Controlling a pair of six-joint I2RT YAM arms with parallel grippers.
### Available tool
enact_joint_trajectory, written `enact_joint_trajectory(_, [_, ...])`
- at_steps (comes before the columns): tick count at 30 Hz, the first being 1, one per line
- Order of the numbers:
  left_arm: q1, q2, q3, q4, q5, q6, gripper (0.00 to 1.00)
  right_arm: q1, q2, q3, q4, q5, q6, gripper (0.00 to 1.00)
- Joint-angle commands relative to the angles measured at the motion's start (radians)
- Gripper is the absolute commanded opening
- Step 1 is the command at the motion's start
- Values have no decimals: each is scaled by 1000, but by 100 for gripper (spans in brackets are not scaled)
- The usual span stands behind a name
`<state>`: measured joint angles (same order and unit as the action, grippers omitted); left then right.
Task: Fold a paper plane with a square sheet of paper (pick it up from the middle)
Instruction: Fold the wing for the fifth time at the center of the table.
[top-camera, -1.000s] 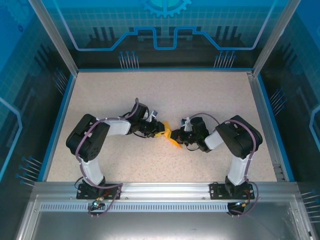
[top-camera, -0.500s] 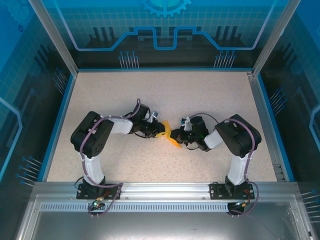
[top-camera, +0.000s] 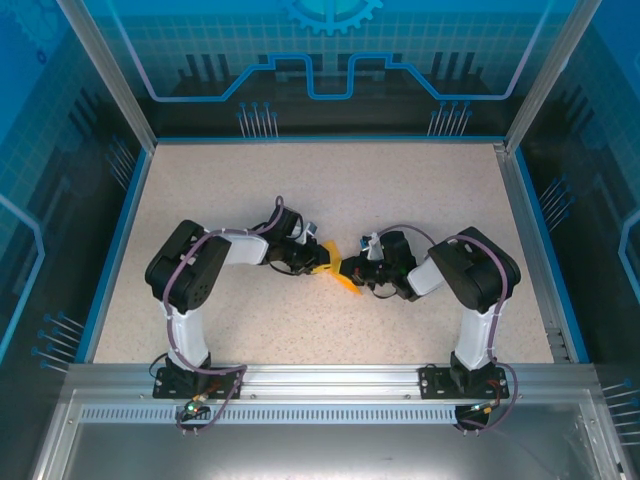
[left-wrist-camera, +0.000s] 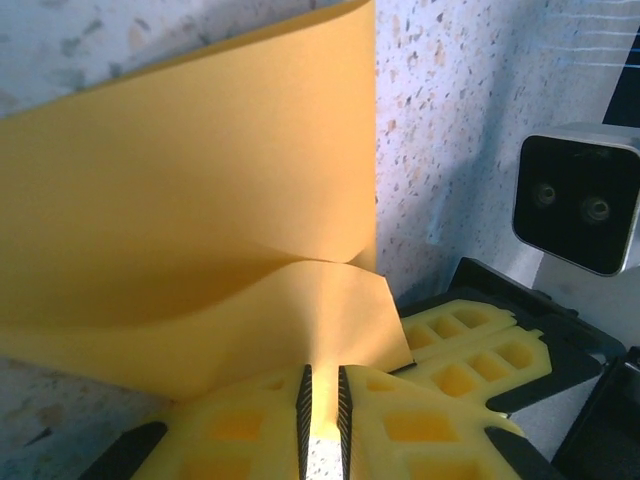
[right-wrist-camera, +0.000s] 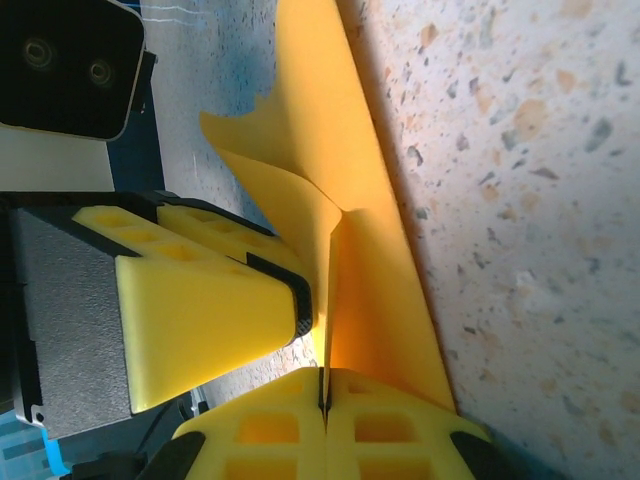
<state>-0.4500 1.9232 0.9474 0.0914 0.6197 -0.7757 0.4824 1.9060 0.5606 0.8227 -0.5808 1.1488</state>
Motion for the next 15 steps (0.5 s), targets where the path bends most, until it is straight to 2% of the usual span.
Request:
enact_joint_trajectory(1, [-7, 26, 28, -48, -24, 32, 18, -16, 36, 7, -94, 13, -18, 0])
enact_joint_trajectory(11, [-7, 46, 51, -109, -51, 38, 17, -17, -27, 33, -220, 18, -75, 10])
enact_joint_trajectory(15, [-7, 54, 62, -136, -59, 39, 17, -19, -114, 54, -367, 17, -151, 17])
